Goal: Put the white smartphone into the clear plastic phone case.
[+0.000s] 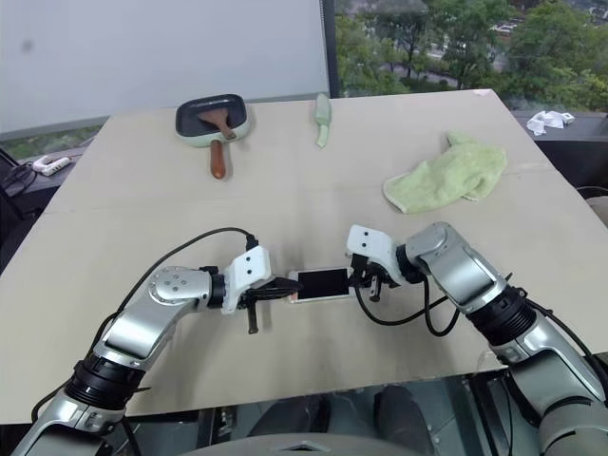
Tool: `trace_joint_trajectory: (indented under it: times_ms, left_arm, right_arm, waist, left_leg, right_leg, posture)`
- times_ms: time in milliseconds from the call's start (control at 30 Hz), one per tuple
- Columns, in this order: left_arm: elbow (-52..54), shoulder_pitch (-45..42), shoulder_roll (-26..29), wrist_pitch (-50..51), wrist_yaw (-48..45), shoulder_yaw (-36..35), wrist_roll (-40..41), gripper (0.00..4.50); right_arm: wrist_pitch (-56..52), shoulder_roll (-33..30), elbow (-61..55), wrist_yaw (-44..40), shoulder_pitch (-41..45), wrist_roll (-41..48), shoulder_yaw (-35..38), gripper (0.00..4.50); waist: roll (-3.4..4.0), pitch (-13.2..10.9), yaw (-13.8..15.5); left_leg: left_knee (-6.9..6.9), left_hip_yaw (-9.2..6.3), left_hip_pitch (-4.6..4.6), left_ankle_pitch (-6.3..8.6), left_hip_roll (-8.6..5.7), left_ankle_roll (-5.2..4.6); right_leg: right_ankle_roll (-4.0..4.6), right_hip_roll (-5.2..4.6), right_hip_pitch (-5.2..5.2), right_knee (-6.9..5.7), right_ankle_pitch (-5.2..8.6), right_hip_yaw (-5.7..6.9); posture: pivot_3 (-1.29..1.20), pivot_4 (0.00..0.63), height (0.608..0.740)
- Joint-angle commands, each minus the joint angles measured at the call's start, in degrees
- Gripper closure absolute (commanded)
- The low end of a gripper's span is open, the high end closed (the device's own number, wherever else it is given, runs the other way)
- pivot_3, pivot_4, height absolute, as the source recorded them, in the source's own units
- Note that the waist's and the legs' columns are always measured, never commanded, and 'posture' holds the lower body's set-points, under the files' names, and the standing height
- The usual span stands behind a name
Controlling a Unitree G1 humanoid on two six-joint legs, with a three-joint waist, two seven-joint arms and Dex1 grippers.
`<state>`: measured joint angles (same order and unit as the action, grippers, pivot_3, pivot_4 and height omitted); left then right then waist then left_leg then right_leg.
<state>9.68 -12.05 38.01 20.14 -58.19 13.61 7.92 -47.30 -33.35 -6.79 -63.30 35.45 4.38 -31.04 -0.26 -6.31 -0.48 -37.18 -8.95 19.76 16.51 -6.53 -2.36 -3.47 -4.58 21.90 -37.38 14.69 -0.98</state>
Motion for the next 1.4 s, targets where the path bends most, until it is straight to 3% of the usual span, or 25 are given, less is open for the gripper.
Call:
trace_joint_trajectory:
  times_ms: [33, 233, 400, 600, 700, 733, 867, 933, 967, 1067, 1400]
  left_arm:
    - [-1.44, 1.4, 0.45, 1.73, 0.27, 1.68, -1.22, 4.5]
    - [-1.77, 1.48, 0.31, 1.41, 0.58, 1.28, -0.73, 4.5]
    - [-1.38, 1.34, -1.36, -0.16, 0.57, -1.63, 2.73, 4.5]
    - [4.65, 3.32, -4.95, -3.19, 2.7, -12.39, 12.61, 4.5]
    - [7.0, 7.45, -3.28, -2.13, 3.51, -18.86, 15.93, 4.5]
    - [7.77, 9.49, -2.27, -1.83, 2.84, -21.23, 17.29, 4.5]
    - [9.38, 16.9, 1.43, -1.52, -0.11, -28.3, 21.24, 2.81]
    - [8.92, 20.48, 2.97, -2.21, -1.13, -31.27, 21.7, 1.71]
    - [8.7, 22.44, 3.9, -3.09, -1.96, -32.41, 21.2, 1.44]
    - [8.34, 25.92, 5.23, -3.79, -3.51, -35.68, 22.16, 0.01]
    - [8.14, 28.56, 6.5, -7.83, -3.1, -37.17, 18.71, 0.01]
  right_arm:
    - [-3.31, -1.17, 4.07, 0.9, -2.86, -3.01, -5.75, 4.45]
    - [-3.71, 0.39, 1.99, 0.61, -3.01, 1.77, 0.14, 4.45]
    - [-2.41, 0.8, -2.09, -2.15, -3.78, 10.42, 10.39, 4.45]
    - [5.41, 1.33, -4.43, -2.65, -8.55, 20.85, 26.05, 4.45]
    - [8.61, -1.98, -5.07, -4.1, -13.3, 22.35, 30.52, 3.66]
    - [10.75, -3.22, -4.86, -4.4, -15.24, 22.06, 31.86, 3.18]
    - [19.86, -7.06, -2.94, -5.36, -21.8, 20.29, 35.83, 1.27]
    - [24.79, -9.26, -1.29, -6.43, -25.32, 19.45, 38.15, 0.13]
    - [26.96, -10.53, -0.08, -7.26, -27.09, 19.14, 39.37, 0.01]
    - [33.08, -13.41, 4.15, -9.36, -30.94, 18.32, 42.14, 0.0]
    - [37.25, -16.52, 9.39, -10.09, -35.58, 19.81, 46.46, 0.0]
  waist:
    - [0.0, 0.0, 0.01]
    - [0.05, -0.06, 0.05]
    - [0.2, -0.68, 0.12]
    - [0.12, -1.27, -0.09]
    - [0.08, -1.37, -0.08]
    - [0.09, -1.38, -0.09]
    - [0.24, -1.72, -0.12]
    - [0.29, -1.84, 0.13]
    - [0.28, -1.9, 0.29]
    - [0.28, -1.93, 0.8]
    - [0.29, -1.95, 1.25]
  left_leg:
    - [0.0, -0.01, 0.0, 0.0, 0.0, 0.0]
    - [0.04, -0.06, 0.0, 0.0, 0.0, 0.0]
    - [0.11, -0.13, 0.19, 0.0, 0.01, 0.0]
    - [-0.23, -0.18, 1.98, -0.21, 0.0, 0.33]
    - [-0.22, -0.2, 2.2, -0.22, 0.0, 0.32]
    - [-0.15, -0.21, 2.22, -0.21, 0.0, 0.32]
    - [-0.06, -0.16, 2.2, -0.21, 0.0, 0.31]
    - [-0.08, -0.15, 2.12, -0.21, 0.0, 0.31]
    - [-0.09, -0.15, 2.1, -0.21, 0.0, 0.31]
    - [-0.1, -0.11, 2.07, -0.2, 0.0, 0.31]
    - [-0.13, -0.06, 2.03, -0.21, 0.04, 0.32]
  right_leg:
    - [0.0, 0.0, -0.01, 0.01, 0.0, 0.01]
    - [-0.05, 0.0, -0.04, 0.1, 0.03, 0.05]
    - [-0.01, 0.0, 0.06, 0.31, -0.01, 0.1]
    - [0.05, 0.0, 1.72, 0.18, -0.08, 0.16]
    - [0.05, -0.01, 1.9, 0.28, -0.09, 0.19]
    - [0.05, -0.02, 1.9, 0.38, -0.09, 0.19]
    - [0.06, -0.02, 1.87, 0.47, -0.08, 0.13]
    - [0.05, -0.02, 1.79, 0.44, -0.08, 0.12]
    - [0.05, -0.02, 1.77, 0.44, -0.08, 0.12]
    - [0.06, -0.02, 1.74, 0.4, -0.1, 0.11]
    - [0.12, 0.0, 1.72, 0.37, -0.13, 0.09]
  posture:
    - [0.0, 0.15, 0.74]
    - [0.0, 0.15, 0.74]
    - [0.0, 0.15, 0.74]
    - [0.0, 0.15, 0.74]
    - [0.0, 0.15, 0.74]
    - [0.0, 0.15, 0.74]
    - [0.0, 0.15, 0.74]
    - [0.0, 0.15, 0.74]
    - [0.0, 0.15, 0.74]
    - [0.0, 0.15, 0.74]
    - [0.0, 0.15, 0.74]
